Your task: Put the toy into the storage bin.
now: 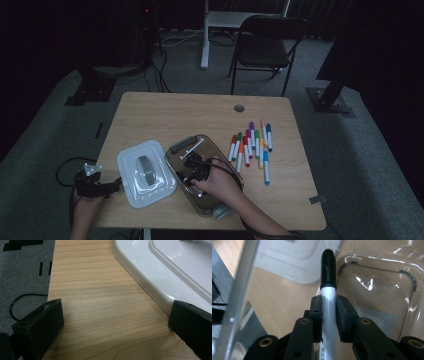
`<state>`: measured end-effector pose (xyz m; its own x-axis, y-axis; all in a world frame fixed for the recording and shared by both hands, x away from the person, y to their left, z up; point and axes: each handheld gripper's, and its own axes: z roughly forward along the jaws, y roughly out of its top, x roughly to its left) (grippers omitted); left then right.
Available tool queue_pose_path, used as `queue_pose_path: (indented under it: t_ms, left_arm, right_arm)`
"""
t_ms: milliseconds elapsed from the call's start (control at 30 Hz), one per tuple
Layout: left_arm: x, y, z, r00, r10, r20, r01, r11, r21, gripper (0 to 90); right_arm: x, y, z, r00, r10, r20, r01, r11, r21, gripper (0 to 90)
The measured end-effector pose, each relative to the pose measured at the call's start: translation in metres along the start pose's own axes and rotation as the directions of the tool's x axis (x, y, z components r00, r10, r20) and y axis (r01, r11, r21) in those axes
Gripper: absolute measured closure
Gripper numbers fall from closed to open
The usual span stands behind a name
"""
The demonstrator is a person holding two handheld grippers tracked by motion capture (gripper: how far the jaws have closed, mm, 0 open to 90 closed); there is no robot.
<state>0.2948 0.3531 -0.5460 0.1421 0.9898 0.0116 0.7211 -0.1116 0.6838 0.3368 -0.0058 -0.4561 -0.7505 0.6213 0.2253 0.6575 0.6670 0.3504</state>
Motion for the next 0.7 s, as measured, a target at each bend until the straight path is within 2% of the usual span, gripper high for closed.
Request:
queue_pose_path:
  t_ms: [167,400,700]
  left_arm:
    - [0.000,0.000,0.000,1.0000,0.000,0.000,0.000,1.0000,0.001,0.6]
    - [0.000,0.000,0.000,1.0000,0.000,0.000,0.000,1.0000,0.001,0.6]
    - [0.000,0.000,0.000,1.0000,0.000,0.000,0.000,1.0000,0.001,0.6]
  right_arm:
    - [-0.002,0.001,0.008,1.0000,0.002,-0.001,-0.002,0.999,0.034,76.8]
    - [-0.002,0.002,0.020,0.9996,-0.007,-0.027,0.010,0.991,0.131,76.6]
    - [-0.002,0.001,0.031,0.9989,-0.032,-0.034,0.038,0.981,0.189,75.6]
